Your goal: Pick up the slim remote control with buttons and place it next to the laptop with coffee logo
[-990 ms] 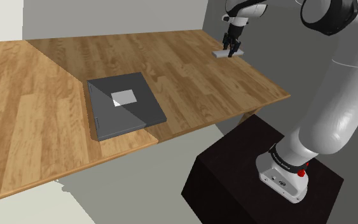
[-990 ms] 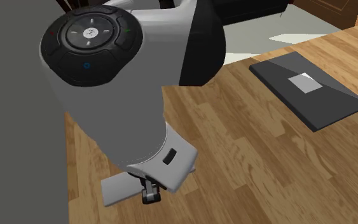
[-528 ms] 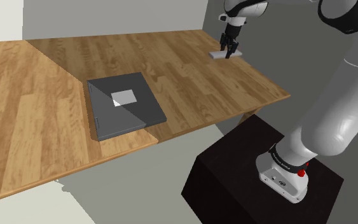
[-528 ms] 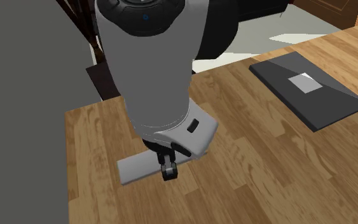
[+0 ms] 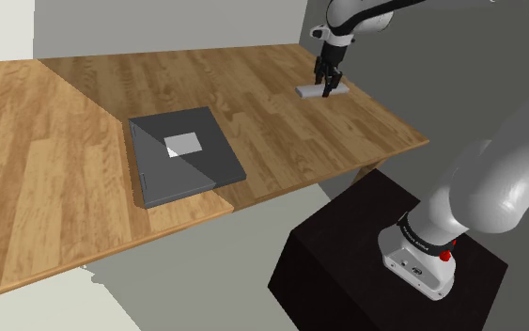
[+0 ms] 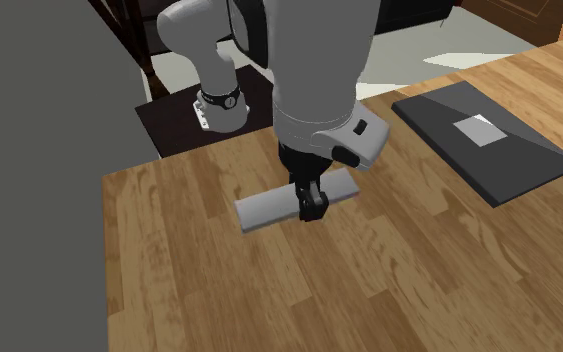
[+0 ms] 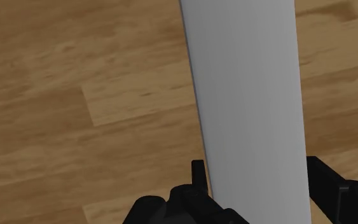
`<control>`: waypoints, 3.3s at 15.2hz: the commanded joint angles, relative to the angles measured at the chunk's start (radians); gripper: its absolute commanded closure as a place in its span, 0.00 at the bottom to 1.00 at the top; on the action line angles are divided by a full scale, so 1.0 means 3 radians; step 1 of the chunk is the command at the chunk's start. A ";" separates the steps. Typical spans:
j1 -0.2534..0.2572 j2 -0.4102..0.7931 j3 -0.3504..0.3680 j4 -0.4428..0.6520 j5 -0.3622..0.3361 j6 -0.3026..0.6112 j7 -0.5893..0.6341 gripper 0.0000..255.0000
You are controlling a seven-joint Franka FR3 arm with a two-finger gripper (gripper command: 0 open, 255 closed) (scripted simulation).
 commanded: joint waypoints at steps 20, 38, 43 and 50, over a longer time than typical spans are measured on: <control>0.0621 -0.0586 0.0811 -0.0850 -0.0095 0.0287 0.1501 1.00; 0.0627 -0.0294 0.0793 -0.1078 -0.0038 0.0803 0.1452 1.00; 0.0627 -0.0295 0.0793 -0.1078 -0.0038 0.0802 0.1452 0.00; 0.0621 -0.0546 0.0805 -0.0876 -0.0089 0.0352 0.1491 0.00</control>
